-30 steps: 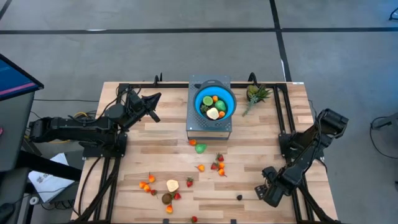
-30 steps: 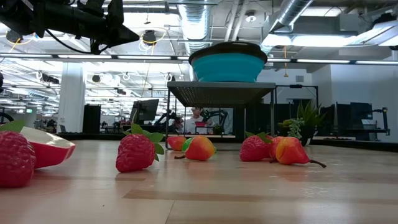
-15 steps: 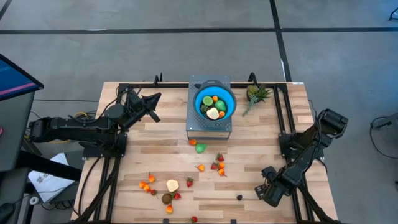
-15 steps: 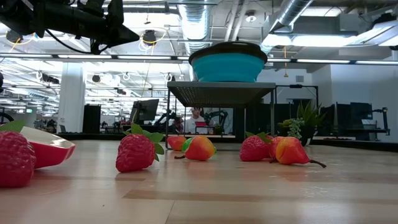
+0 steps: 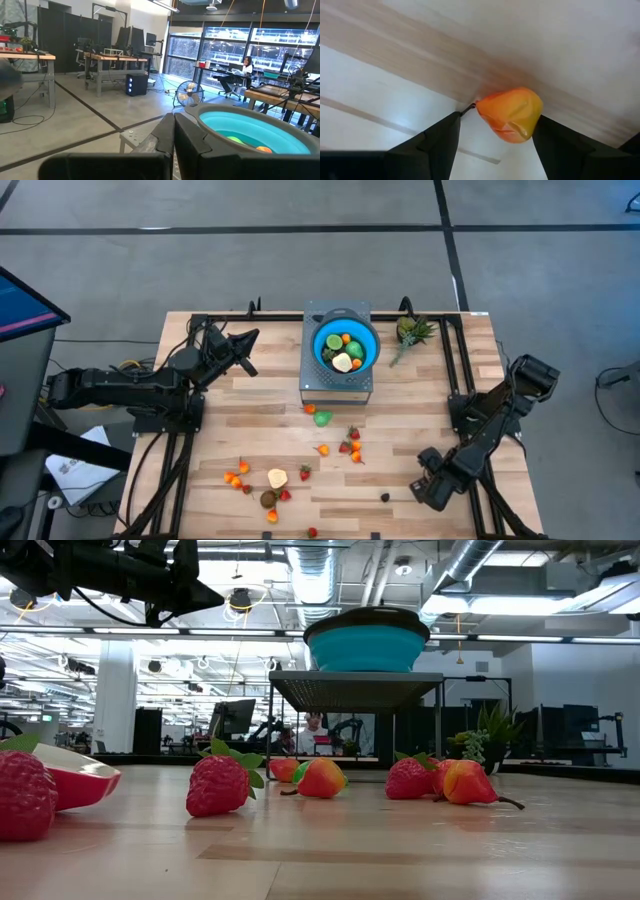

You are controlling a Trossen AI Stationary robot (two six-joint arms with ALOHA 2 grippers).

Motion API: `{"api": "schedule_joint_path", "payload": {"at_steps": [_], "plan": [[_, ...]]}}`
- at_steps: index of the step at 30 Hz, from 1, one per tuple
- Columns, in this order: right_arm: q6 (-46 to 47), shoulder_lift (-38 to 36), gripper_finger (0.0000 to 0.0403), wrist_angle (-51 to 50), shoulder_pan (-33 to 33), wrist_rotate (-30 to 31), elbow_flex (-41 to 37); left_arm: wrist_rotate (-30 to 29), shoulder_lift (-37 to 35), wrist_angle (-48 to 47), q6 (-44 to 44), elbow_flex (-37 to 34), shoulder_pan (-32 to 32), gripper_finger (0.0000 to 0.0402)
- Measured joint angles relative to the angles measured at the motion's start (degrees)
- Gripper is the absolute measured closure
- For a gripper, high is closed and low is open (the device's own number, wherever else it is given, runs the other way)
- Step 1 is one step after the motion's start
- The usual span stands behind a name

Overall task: Pick & Place Fruit
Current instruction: Put the peach into the strainer bowl

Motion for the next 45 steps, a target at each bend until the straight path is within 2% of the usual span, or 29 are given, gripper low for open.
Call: {"api": "schedule_joint_path", "payload": {"at_steps": [10, 19, 30, 34, 45], "plan": [[-6.23, -0.21, 0.0168, -2.85, -1.67, -0.08, 2.32, 0.0, -0.01, 0.0, 0.0, 0.0, 0.0, 0.04], [-7.62, -3.88, 0.0168, -5.98, -3.63, -0.15, 2.4, 0.0, -0.02, 0.0, 0.0, 0.0, -0.01, 0.04], [-2.14, -4.15, 0.0168, -4.46, -4.15, 0.38, 2.42, 0.0, 0.0, 0.0, 0.0, 0.01, 0.0, 0.04], [1.33, -4.15, 0.0168, -6.1, -4.15, 2.98, 2.42, 0.0, 0.0, -0.02, 0.0, 0.0, -0.01, 0.04], [1.84, -4.15, 0.0168, -5.72, -4.06, 3.28, 1.1, 0.0, -0.02, -0.04, 0.0, 0.0, 0.0, 0.04]]}}
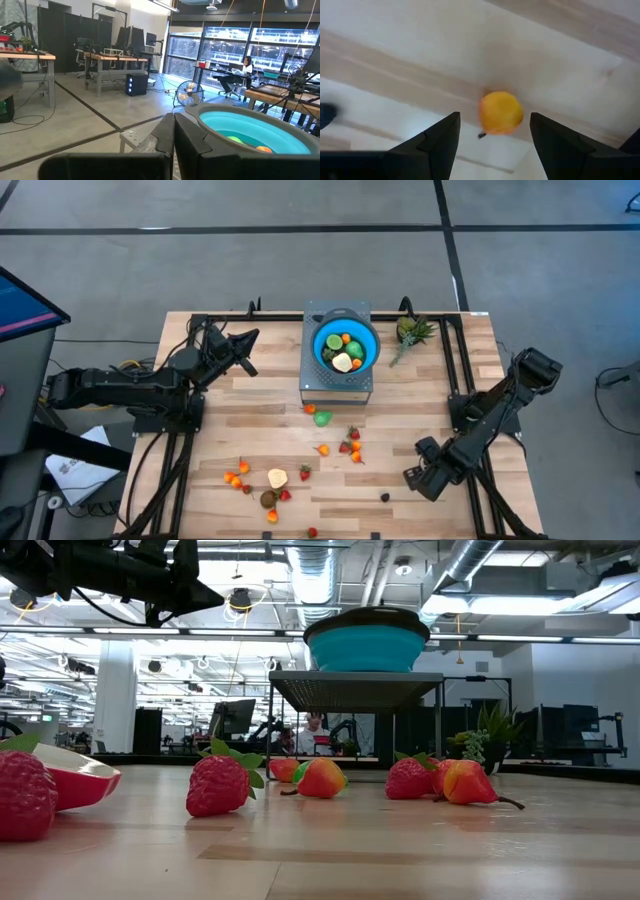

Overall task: Pick & Place Fruit
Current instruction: Put the peach into the strainer bowl

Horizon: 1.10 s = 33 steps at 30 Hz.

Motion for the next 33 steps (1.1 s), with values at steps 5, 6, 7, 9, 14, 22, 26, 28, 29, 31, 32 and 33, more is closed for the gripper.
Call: {"api": "schedule_joint_path", "payload": {"at_steps": [5, 6, 7, 9, 14, 22, 26, 28, 29, 31, 32, 33], "plan": [[0.0, 0.0, 0.0168, 2.15, 0.0, -0.02, -1.35, 0.0, 0.01, 0.0, 0.0, 0.0, 0.0, 0.04], [0.0, 0.0, 0.0168, 2.21, 0.0, -0.02, -1.41, 0.0, 0.02, 0.0, 0.0, 0.0, 0.01, 0.04], [0.0, 0.0, 0.0168, 2.2, 0.0, 0.0, -1.41, 0.0, 0.0, 0.0, 0.0, 0.0, 0.0, 0.04], [0.0, 0.0, 0.0168, 2.16, 0.0, 0.04, -1.41, 0.0, 0.02, 0.0, 0.0, 0.0, 0.01, 0.04], [0.0, 0.34, 0.0168, 2.07, 0.0, 0.36, -1.41, 0.0, 0.02, 0.0, 0.0, 0.0, 0.0, 0.04], [-0.07, 3.08, 0.0168, 5.08, 0.04, 0.07, -1.41, 0.0, 0.02, -0.04, 0.0, 0.0, -0.01, 0.04], [-0.24, 3.37, 0.0175, 5.24, 0.04, 0.15, -1.41, 0.0, 0.02, -0.05, 0.0, 0.0, 0.0, 0.04], [-0.37, 3.37, 0.0186, 5.15, 0.04, 0.15, -1.41, 0.0, 0.02, -0.07, 0.0, 0.0, 0.01, 0.04], [-0.38, 3.37, 0.0194, 5.08, 0.04, 0.17, -1.41, 0.0, 0.01, -0.08, 0.0, 0.0, 0.0, 0.04], [-0.39, 3.37, 0.021, 5.02, 0.07, 0.2, -1.41, 0.0, 0.02, -0.09, 0.0, 0.0, 0.01, 0.04], [-0.39, 3.37, 0.0219, 5.02, 0.07, 0.2, -1.41, 0.0, 0.02, -0.09, 0.0, 0.0, 0.0, 0.04], [-0.42, 3.37, 0.0228, 5.04, 0.07, 0.2, -1.41, 0.0, 0.02, -0.11, 0.0, 0.0, 0.0, 0.04]]}}
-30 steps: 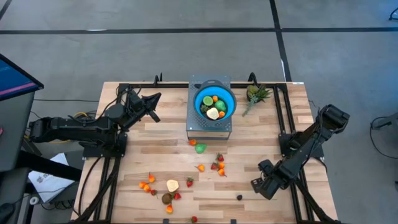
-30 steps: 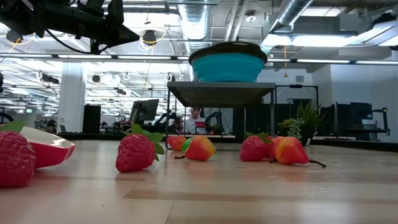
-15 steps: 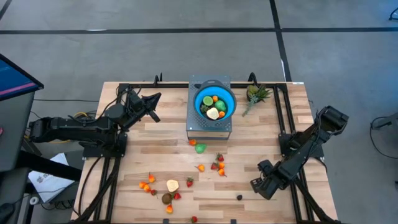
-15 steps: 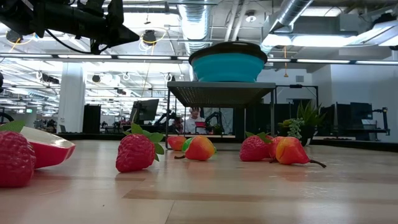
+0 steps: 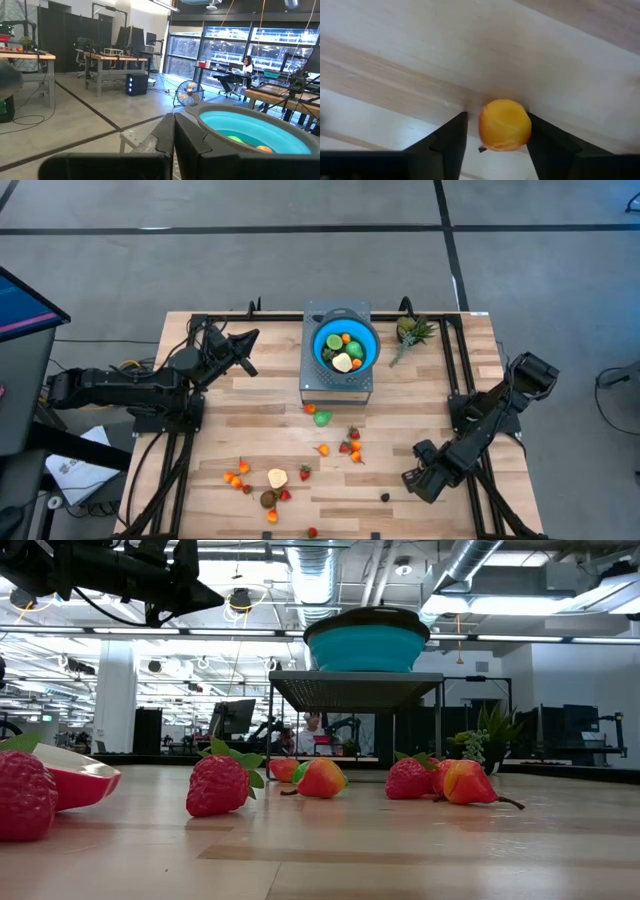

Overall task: Pick & Place Fruit
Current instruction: Put the peach into the strainer bowl

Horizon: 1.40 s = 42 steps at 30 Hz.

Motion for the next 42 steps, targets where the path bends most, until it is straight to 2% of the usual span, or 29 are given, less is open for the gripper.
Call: {"api": "schedule_joint_path", "payload": {"at_steps": [6, 10, 42], "plan": [[-0.05, 0.0, 0.0275, 0.03, 0.0, 0.05, 0.0, 0.0, 0.0, -0.09, 0.0, 0.0, 0.01, 0.04], [-0.11, 0.0, 0.0291, 0.03, 0.0, 0.11, 0.0, 0.0, -0.02, -0.11, 0.0, 0.0, 0.0, 0.04], [-1.4, 0.0, 0.0295, -0.22, 0.0, 0.2, 0.04, 0.0, 0.0, -0.28, 0.0, 0.0, 0.01, 0.04]]}}
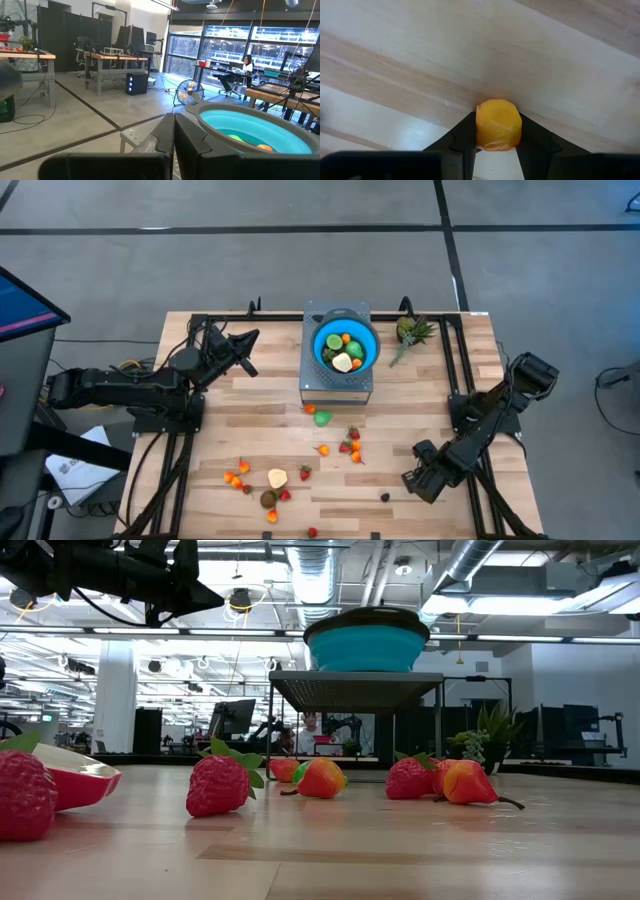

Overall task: Pick & Place Fruit
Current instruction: Put the peach into the strainer bowl

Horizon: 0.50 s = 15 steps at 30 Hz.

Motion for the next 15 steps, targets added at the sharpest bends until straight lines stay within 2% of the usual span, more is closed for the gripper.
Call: {"api": "schedule_joint_path", "payload": {"at_steps": [15], "plan": [[-3.15, -0.04, 0.0296, -0.94, -0.14, 1.93, 2.29, 0.0, 0.0, -0.02, 0.0, -0.02, -0.02, 0.04]]}}
